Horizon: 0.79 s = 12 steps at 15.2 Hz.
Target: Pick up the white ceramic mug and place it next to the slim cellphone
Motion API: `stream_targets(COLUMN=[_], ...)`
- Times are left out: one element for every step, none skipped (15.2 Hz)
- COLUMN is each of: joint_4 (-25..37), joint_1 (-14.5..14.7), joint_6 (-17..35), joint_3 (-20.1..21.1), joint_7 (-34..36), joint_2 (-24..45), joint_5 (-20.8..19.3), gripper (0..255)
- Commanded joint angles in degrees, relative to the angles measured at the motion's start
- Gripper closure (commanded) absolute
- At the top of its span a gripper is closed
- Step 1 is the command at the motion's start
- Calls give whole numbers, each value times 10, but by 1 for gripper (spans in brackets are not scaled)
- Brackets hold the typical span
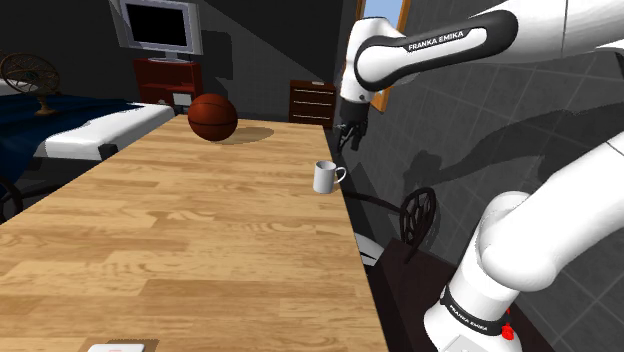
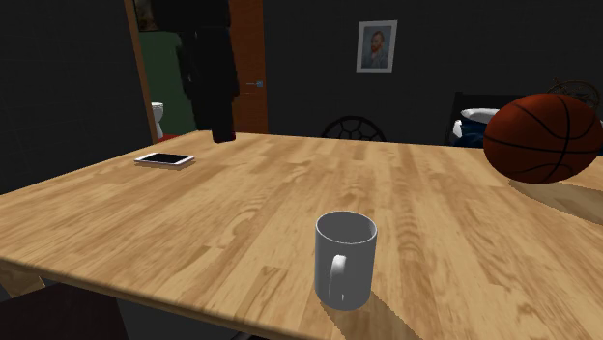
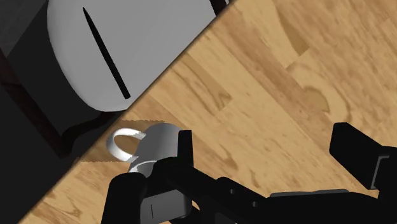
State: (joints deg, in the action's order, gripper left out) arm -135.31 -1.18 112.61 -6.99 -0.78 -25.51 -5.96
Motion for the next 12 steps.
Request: stream_targets(joint_4=[14, 23, 33, 43, 55, 67, 79, 93, 107, 123, 139, 143], joint_1=[-1, -1, -1, -1, -1, -2, -2, -3, -4, -5, -7, -8], joint_6=[29, 42, 55, 66, 77, 88, 97, 106, 114, 121, 128, 129], joint_3=[-15, -21, -28, -34, -40, -45, -50, -55, -58, -62, -65, -65], joint_7=[-20, -30, -40, -50, -60, -71, -82, -94, -105, -117, -129, -132], joint_2=[40, 61, 83, 104, 126, 148, 170, 193, 215, 238, 261, 267], joint_5=[3, 6, 10, 15, 20, 26, 33, 41, 50, 59, 68, 71], gripper=[0, 0, 0, 0, 0, 0, 0, 0, 0, 0, 0, 0])
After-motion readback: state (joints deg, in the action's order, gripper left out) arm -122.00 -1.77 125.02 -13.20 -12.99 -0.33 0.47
